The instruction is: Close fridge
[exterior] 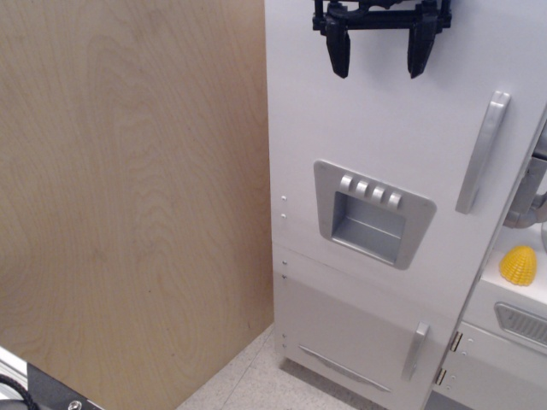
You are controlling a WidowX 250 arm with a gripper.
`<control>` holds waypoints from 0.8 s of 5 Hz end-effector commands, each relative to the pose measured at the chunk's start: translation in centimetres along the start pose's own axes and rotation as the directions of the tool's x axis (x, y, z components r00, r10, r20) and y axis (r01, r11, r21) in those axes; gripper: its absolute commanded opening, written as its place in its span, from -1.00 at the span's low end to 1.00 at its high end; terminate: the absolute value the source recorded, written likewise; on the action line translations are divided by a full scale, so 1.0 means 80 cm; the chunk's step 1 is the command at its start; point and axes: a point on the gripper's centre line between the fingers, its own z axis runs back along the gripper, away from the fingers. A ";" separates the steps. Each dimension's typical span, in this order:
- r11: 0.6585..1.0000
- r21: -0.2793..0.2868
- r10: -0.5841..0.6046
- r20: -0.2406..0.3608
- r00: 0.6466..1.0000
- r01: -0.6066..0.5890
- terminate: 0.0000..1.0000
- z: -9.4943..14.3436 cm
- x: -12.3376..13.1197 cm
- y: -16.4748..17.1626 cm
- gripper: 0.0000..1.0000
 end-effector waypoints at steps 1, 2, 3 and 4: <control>0.996 -0.035 -0.074 0.061 0.995 0.076 -1.00 0.034 -0.038 0.007 1.00; 0.996 -0.044 -0.070 0.057 0.996 0.072 -1.00 0.039 -0.039 0.009 1.00; 0.994 -0.043 -0.099 0.059 0.993 0.101 -1.00 0.044 -0.055 0.017 1.00; 0.994 -0.043 -0.099 0.059 0.993 0.101 -1.00 0.044 -0.055 0.017 1.00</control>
